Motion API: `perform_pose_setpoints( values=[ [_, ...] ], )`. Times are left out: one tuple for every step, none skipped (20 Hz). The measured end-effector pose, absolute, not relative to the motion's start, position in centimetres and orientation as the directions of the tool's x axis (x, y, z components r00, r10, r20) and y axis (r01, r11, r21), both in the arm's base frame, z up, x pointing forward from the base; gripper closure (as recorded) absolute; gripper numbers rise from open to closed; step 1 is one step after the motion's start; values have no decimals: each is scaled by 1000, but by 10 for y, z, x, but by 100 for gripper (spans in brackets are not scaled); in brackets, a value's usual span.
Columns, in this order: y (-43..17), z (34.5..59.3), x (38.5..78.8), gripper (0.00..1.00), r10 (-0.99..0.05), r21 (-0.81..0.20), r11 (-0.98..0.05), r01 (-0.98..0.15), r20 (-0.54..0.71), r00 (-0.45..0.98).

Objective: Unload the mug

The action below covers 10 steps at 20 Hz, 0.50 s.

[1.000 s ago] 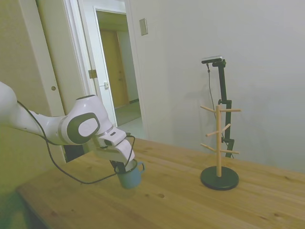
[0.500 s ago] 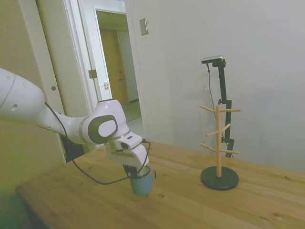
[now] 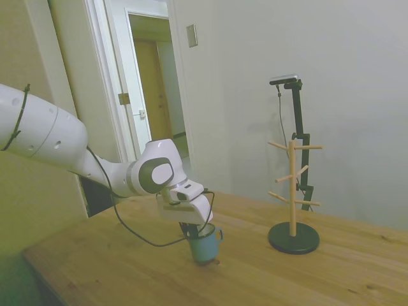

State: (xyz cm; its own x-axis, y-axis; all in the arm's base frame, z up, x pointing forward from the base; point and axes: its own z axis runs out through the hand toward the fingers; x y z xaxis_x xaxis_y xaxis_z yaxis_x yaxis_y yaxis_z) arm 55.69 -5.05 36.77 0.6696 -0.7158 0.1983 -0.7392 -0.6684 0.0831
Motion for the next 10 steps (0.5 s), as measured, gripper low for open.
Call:
perform_pose_setpoints(
  values=[
    [-51, 365, 560, 100, -717, 87, -667, -740, 196, 669],
    [-51, 362, 562, 100, -717, 90, -666, -740, 195, 669],
    [-50, 360, 564, 100, -718, 91, -665, -741, 195, 669],
    [-50, 360, 565, 100, -718, 91, -665, -742, 196, 668],
    [-50, 360, 567, 100, -719, 90, -664, -742, 197, 667],
    [-51, 361, 568, 100, -719, 90, -663, -743, 199, 666],
    [-51, 361, 569, 100, -720, 90, -662, -744, 200, 665],
    [-52, 360, 570, 100, -720, 90, -662, -744, 200, 664],
    [-52, 359, 571, 100, -720, 91, -662, -744, 199, 665],
    [-52, 358, 572, 100, -719, 92, -662, -744, 199, 666]
  ],
)
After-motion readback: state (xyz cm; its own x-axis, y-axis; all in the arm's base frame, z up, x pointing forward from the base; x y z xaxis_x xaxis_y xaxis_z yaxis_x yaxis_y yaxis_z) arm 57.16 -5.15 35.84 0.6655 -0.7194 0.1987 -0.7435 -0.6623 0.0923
